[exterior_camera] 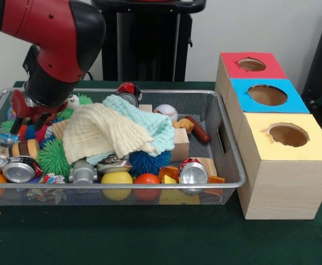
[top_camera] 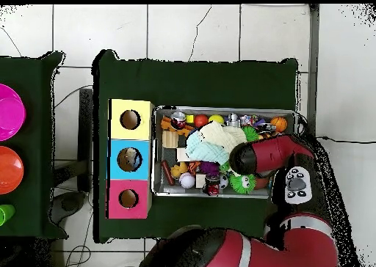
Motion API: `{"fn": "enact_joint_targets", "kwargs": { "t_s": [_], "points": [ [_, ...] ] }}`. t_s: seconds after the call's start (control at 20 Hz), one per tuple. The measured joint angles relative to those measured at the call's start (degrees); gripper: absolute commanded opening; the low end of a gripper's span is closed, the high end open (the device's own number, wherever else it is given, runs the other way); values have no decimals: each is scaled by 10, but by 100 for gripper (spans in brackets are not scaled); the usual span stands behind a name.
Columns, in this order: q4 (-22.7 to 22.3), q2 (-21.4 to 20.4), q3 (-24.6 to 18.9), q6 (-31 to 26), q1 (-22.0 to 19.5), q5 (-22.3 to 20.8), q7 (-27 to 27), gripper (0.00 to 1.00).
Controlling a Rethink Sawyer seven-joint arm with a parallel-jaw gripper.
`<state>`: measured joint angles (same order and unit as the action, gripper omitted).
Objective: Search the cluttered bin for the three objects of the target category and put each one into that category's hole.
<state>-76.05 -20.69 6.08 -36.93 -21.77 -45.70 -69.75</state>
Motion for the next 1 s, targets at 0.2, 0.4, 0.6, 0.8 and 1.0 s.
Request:
{"fn": "enact_joint_targets", "kwargs": {
  "t_s": [0.2, 0.4, 0.6, 0.8, 1.0],
  "points": [
    [0, 2, 1, 0, 4, 0, 0, 100],
    [3, 8, 9, 0, 11, 0, 0, 100],
    [8, 16, 20, 0, 21, 0, 0, 100],
    [15, 24, 29, 0, 30, 0, 0, 100],
    [21, 31, 37, 0, 35, 0, 0, 100]
  ]
}}
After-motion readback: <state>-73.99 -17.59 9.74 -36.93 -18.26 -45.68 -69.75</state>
